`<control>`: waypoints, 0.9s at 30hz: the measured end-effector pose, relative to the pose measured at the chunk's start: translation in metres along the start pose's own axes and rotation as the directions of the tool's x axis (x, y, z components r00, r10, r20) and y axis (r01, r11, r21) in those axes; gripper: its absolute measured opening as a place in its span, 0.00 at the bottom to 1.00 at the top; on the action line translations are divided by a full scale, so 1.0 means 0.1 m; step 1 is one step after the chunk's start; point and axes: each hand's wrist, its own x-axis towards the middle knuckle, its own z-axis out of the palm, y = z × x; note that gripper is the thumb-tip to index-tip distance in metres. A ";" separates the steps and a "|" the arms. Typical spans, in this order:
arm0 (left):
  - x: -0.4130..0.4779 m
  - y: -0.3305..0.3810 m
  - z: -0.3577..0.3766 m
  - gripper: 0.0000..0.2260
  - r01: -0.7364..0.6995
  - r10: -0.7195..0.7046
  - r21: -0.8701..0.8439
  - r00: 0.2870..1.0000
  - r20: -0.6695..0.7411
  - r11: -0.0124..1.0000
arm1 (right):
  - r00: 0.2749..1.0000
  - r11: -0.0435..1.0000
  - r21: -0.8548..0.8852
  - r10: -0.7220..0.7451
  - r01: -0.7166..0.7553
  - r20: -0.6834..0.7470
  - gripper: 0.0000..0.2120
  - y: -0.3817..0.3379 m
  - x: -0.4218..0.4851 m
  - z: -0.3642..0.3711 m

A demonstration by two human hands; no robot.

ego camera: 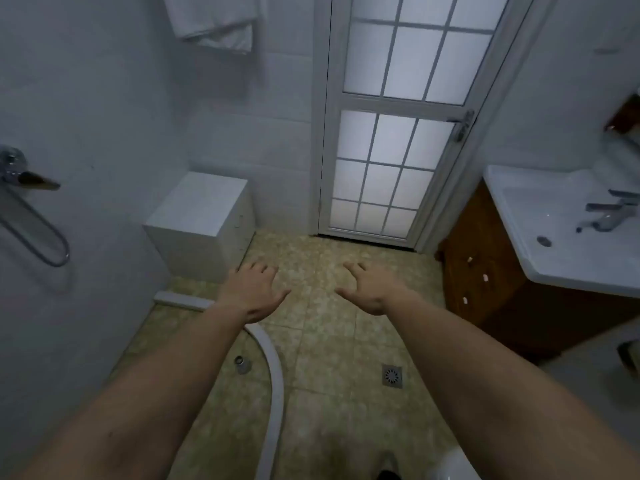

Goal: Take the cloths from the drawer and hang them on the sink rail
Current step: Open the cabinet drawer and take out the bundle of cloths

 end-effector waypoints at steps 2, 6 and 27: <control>0.11 0.02 0.00 0.33 0.016 -0.016 0.005 1.000 0.009 1.000 | 1.000 1.000 -0.001 -0.005 0.005 0.015 0.38 0.08 0.13 -0.03; 0.42 0.11 0.02 0.33 0.036 -0.036 0.025 0.999 0.026 0.999 | 0.999 1.000 -0.019 -0.021 0.022 0.036 0.38 0.35 0.55 -0.11; 2.53 0.13 -0.14 0.33 0.345 -0.343 0.009 0.931 0.125 0.939 | 0.937 0.947 -0.112 -0.271 0.300 0.221 0.39 1.16 3.41 -0.59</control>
